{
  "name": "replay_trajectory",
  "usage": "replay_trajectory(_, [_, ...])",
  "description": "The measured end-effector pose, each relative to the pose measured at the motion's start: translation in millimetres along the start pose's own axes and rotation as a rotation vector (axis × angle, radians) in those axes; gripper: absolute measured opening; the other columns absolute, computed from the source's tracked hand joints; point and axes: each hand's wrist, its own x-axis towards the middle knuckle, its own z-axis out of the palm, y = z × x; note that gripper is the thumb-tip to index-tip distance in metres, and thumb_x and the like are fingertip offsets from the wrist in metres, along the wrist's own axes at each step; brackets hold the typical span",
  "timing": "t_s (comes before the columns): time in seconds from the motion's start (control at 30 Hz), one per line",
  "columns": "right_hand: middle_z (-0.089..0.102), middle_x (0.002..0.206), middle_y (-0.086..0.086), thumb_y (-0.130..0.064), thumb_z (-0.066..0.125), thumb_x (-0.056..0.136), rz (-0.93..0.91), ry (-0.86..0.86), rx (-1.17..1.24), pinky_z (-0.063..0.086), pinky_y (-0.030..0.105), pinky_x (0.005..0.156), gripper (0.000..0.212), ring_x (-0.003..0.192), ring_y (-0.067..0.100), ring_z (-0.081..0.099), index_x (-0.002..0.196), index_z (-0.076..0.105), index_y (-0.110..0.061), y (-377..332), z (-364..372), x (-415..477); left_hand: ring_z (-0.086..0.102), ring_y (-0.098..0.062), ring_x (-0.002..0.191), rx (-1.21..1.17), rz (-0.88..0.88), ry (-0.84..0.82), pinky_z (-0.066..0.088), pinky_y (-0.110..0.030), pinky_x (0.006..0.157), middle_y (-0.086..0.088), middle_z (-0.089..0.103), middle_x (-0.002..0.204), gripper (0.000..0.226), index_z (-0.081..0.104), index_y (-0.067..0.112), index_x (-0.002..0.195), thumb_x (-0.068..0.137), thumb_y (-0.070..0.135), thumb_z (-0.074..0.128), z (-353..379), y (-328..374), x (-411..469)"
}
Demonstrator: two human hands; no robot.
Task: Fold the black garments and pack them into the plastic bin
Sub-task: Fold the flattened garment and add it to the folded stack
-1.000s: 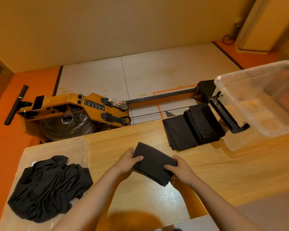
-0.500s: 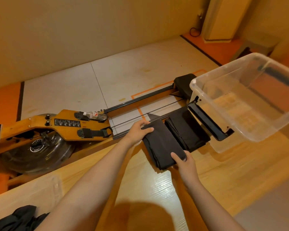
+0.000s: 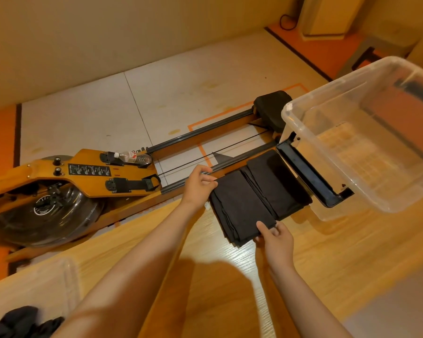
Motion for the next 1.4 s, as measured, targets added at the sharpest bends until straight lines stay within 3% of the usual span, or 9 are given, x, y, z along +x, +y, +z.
replay_trajectory(0.2, [0.048, 0.067, 0.003, -0.022, 0.063, 0.091, -0.065, 0.055, -0.15, 0.049, 0.036, 0.084, 0.021, 0.069, 0.017, 0.055, 0.101, 0.049, -0.01, 0, -6, 1, 0.056, -0.017, 0.093, 0.083, 0.025, -0.018, 0.047, -0.022, 0.08, -0.001, 0.057, 0.1, 0.028, 0.049, 0.016, 0.115, 0.092, 0.006, 0.06, 4, -14, 2])
replay_trajectory(0.33, [0.05, 0.084, -0.002, -0.022, 0.06, 0.091, -0.536, 0.151, -0.582, 0.047, 0.031, 0.069, 0.013, 0.079, 0.017, 0.051, 0.091, 0.05, -0.014, 8, -18, -17, 0.039, -0.014, 0.129, 0.671, 0.392, 0.15, 0.032, -0.031, 0.11, 0.002, 0.047, 0.136, 0.043, 0.043, 0.017, 0.137, 0.097, 0.028, 0.053, 5, -26, -24])
replay_trajectory(0.5, [0.049, 0.137, 0.012, -0.029, 0.055, 0.092, -1.013, -0.057, -1.119, 0.035, 0.039, 0.109, 0.046, 0.131, 0.026, 0.04, 0.132, 0.05, -0.007, 18, 7, 0, 0.017, -0.019, 0.147, 0.938, 0.634, 0.037, 0.011, -0.037, 0.121, -0.004, 0.025, 0.157, 0.055, 0.028, 0.014, 0.15, 0.1, 0.032, 0.041, 29, -32, -48])
replay_trajectory(0.73, [0.022, 0.157, 0.012, -0.064, 0.005, 0.095, -0.756, -0.198, -1.492, 0.023, 0.054, 0.111, 0.073, 0.145, 0.037, 0.011, 0.15, 0.023, -0.02, 30, 21, 28, -0.019, -0.012, 0.146, 1.23, 0.548, -0.251, -0.011, -0.035, 0.12, 0.003, -0.014, 0.161, 0.058, -0.005, 0.029, 0.153, 0.099, 0.046, 0.006, 29, -53, -22])
replay_trajectory(0.87, [-0.031, 0.151, 0.005, -0.072, -0.039, 0.062, -0.724, -0.263, -1.597, -0.013, 0.048, 0.113, 0.095, 0.139, 0.03, -0.034, 0.144, -0.023, -0.026, 24, 25, 26, -0.017, -0.011, 0.146, 1.219, 0.455, -0.307, -0.009, -0.036, 0.12, 0.005, -0.014, 0.161, 0.056, -0.004, 0.03, 0.154, 0.103, 0.042, 0.019, 31, -41, -23])
replay_trajectory(0.93, [-0.037, 0.147, 0.004, -0.07, -0.049, 0.049, -0.704, -0.292, -1.605, -0.018, 0.045, 0.112, 0.102, 0.137, 0.028, -0.037, 0.139, -0.031, -0.026, 17, 22, 21, -0.014, -0.013, 0.147, 1.223, 0.438, -0.303, -0.007, -0.036, 0.12, 0.004, -0.01, 0.162, 0.056, -0.001, 0.03, 0.154, 0.103, 0.04, 0.022, 31, -32, -26])
replay_trajectory(1.0, [-0.023, 0.155, 0.007, -0.071, -0.04, 0.062, -0.721, -0.261, -1.558, -0.015, 0.044, 0.115, 0.098, 0.143, 0.028, -0.024, 0.145, -0.02, -0.023, 12, 20, 12, -0.012, -0.014, 0.148, 1.199, 0.433, -0.231, -0.006, -0.037, 0.121, 0.004, -0.007, 0.162, 0.057, 0.001, 0.029, 0.154, 0.103, 0.04, 0.024, 30, -22, -32])
replay_trajectory(1.13, [0.036, 0.151, 0.011, -0.056, 0.011, 0.098, -0.858, -0.216, -1.476, 0.014, 0.045, 0.111, 0.066, 0.143, 0.029, 0.023, 0.145, 0.034, -0.016, 7, 6, -9, -0.014, -0.017, 0.148, 1.228, 0.466, -0.048, -0.01, -0.036, 0.119, 0.002, -0.007, 0.162, 0.058, -0.001, 0.027, 0.154, 0.103, 0.037, 0.026, 27, -9, -54])
replay_trajectory(1.4, [0.038, 0.151, 0.008, -0.053, 0.023, 0.094, -1.058, -0.21, -1.463, 0.025, 0.043, 0.114, 0.06, 0.142, 0.029, 0.028, 0.143, 0.039, -0.021, -7, -23, -45, -0.018, -0.018, 0.147, 1.197, 0.362, 0.244, -0.013, -0.038, 0.118, 0.0, -0.008, 0.162, 0.06, -0.008, 0.025, 0.152, 0.104, 0.041, 0.023, 21, -17, -139])
